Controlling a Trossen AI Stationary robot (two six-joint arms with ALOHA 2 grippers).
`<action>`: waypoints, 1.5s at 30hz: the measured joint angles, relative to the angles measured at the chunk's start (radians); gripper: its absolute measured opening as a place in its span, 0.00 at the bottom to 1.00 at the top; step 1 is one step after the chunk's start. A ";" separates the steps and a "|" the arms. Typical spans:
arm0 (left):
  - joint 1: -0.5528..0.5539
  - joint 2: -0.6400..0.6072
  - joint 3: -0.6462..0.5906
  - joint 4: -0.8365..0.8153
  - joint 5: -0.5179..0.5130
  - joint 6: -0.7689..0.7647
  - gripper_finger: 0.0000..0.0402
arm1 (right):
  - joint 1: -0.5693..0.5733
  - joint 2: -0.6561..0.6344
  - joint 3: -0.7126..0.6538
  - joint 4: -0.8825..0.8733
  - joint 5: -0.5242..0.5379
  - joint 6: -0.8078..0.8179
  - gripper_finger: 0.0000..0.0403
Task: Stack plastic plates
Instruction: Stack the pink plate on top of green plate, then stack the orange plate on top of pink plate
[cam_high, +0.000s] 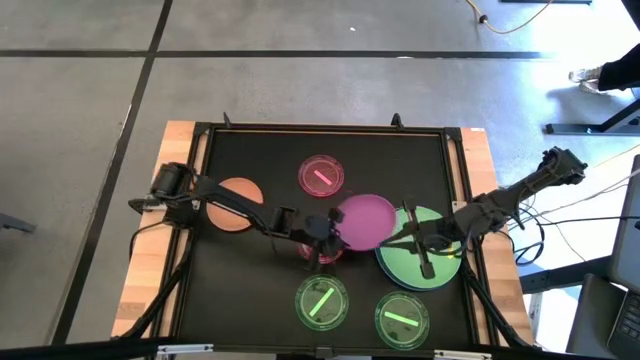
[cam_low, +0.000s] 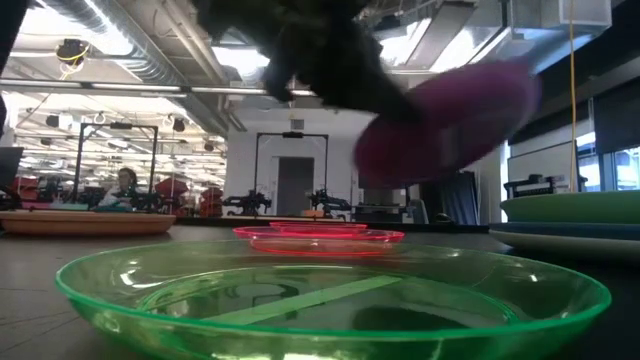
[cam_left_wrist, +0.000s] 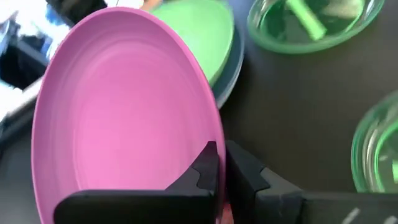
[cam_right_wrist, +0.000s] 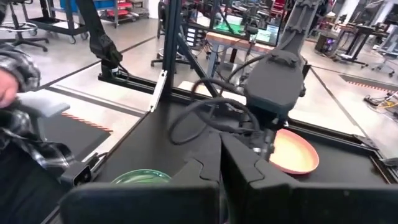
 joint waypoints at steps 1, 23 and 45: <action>-0.003 0.022 0.032 0.001 0.009 0.012 0.02 | 0.003 0.000 0.000 0.001 0.008 0.000 0.01; 0.009 0.463 0.558 0.013 0.122 0.074 0.02 | 0.002 0.000 0.000 -0.003 0.145 0.000 0.01; -0.034 0.377 0.558 -0.240 -0.022 -0.097 0.22 | 0.002 0.001 -0.001 -0.024 0.145 -0.003 0.01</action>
